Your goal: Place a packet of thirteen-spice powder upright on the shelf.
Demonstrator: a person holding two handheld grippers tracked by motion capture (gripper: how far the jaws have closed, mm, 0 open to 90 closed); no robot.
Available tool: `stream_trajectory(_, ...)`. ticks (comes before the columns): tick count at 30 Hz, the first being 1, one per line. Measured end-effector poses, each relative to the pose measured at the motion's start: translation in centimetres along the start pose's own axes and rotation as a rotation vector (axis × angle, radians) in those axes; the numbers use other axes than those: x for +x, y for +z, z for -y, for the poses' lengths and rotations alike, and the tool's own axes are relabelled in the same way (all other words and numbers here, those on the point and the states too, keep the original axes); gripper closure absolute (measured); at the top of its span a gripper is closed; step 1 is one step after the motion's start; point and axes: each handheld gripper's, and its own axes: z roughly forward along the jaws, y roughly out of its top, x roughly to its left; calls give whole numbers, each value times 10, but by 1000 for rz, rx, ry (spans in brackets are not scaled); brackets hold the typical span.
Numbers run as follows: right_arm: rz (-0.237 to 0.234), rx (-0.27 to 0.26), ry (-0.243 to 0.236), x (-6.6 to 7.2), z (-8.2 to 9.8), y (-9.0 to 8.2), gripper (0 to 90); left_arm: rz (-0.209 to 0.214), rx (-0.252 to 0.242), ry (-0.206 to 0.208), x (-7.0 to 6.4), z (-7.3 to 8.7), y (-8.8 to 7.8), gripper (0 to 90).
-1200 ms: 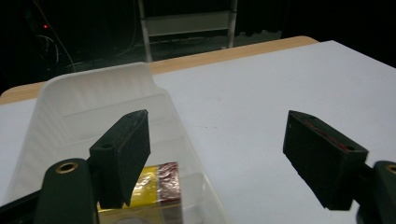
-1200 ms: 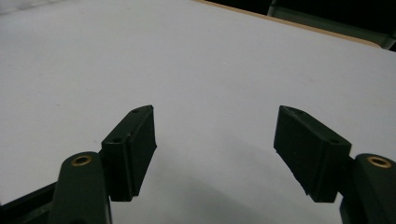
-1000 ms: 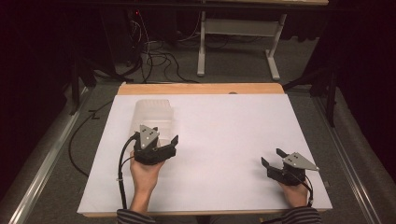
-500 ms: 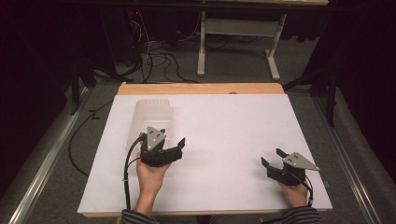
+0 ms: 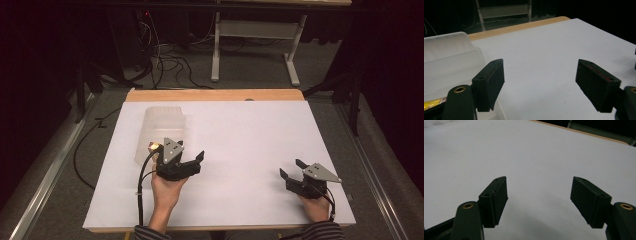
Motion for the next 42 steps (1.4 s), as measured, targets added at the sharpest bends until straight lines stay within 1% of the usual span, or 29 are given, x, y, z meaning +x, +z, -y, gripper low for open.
stream_trajectory(14, -2, 2, -2, 0, 0, 0, 305, 43, 1, 12, -11, 3, 3, 235)
stream_trajectory(30, 1, 8, -3, 1, 0, 1, 305, 86, -2, 2, -21, 8, 8, 235)
stream_trajectory(42, 1, 7, -4, 1, 0, 0, 305, 117, 6, 2, -30, 14, 13, 231)
